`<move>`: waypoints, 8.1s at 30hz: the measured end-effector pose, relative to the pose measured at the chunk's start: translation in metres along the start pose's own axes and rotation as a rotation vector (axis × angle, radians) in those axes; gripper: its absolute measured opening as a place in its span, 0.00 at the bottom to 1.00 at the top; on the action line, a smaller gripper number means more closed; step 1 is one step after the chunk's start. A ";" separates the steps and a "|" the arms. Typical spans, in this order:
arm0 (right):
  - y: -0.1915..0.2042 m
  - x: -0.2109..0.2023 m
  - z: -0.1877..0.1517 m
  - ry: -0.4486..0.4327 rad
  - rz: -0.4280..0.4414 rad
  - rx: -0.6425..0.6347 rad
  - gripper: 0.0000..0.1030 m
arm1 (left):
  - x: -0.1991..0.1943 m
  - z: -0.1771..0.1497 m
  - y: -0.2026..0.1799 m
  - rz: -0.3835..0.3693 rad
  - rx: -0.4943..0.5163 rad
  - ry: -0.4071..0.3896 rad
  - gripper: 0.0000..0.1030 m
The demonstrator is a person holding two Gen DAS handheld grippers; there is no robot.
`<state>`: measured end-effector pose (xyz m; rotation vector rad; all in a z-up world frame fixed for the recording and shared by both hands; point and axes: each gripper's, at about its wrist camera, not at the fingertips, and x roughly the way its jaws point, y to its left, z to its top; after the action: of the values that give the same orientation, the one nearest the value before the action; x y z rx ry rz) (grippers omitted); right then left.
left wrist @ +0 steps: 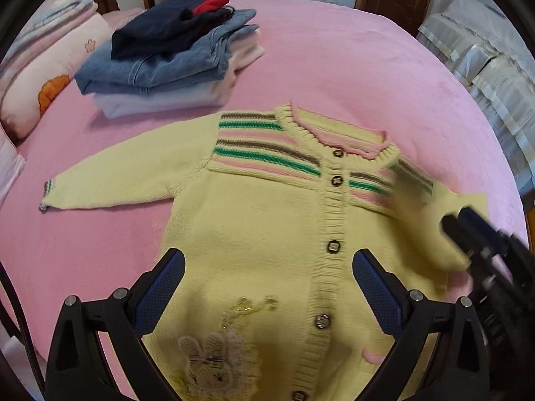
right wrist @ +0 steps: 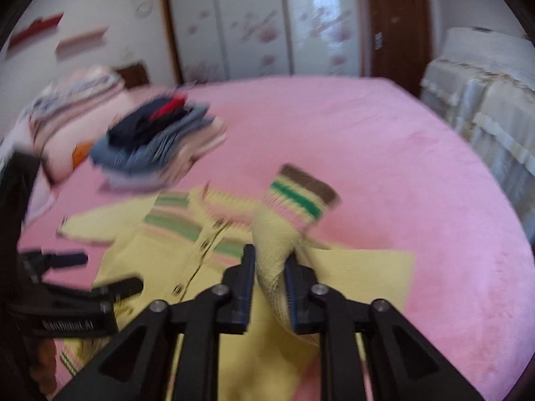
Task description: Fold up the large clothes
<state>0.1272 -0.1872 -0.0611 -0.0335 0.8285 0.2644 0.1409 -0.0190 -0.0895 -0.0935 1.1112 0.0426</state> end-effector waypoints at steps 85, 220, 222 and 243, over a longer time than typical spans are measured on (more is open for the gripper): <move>-0.111 0.074 -0.007 0.179 -0.095 0.380 0.07 | 0.081 0.084 0.043 -0.347 -0.048 -0.001 0.08; 0.017 -0.009 -0.034 0.123 -0.130 0.355 0.04 | 0.048 0.041 0.055 -0.552 -0.062 0.096 0.56; 0.015 -0.010 -0.033 0.113 -0.111 0.366 0.04 | 0.033 0.031 0.075 -0.519 -0.088 0.061 0.62; 0.044 0.054 -0.020 0.179 0.116 0.405 0.40 | 0.071 -0.003 0.147 -0.221 -0.235 0.112 0.67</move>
<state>0.1369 -0.1359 -0.1104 0.3757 1.0512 0.2001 0.1576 0.1264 -0.1627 -0.4328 1.1982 -0.0308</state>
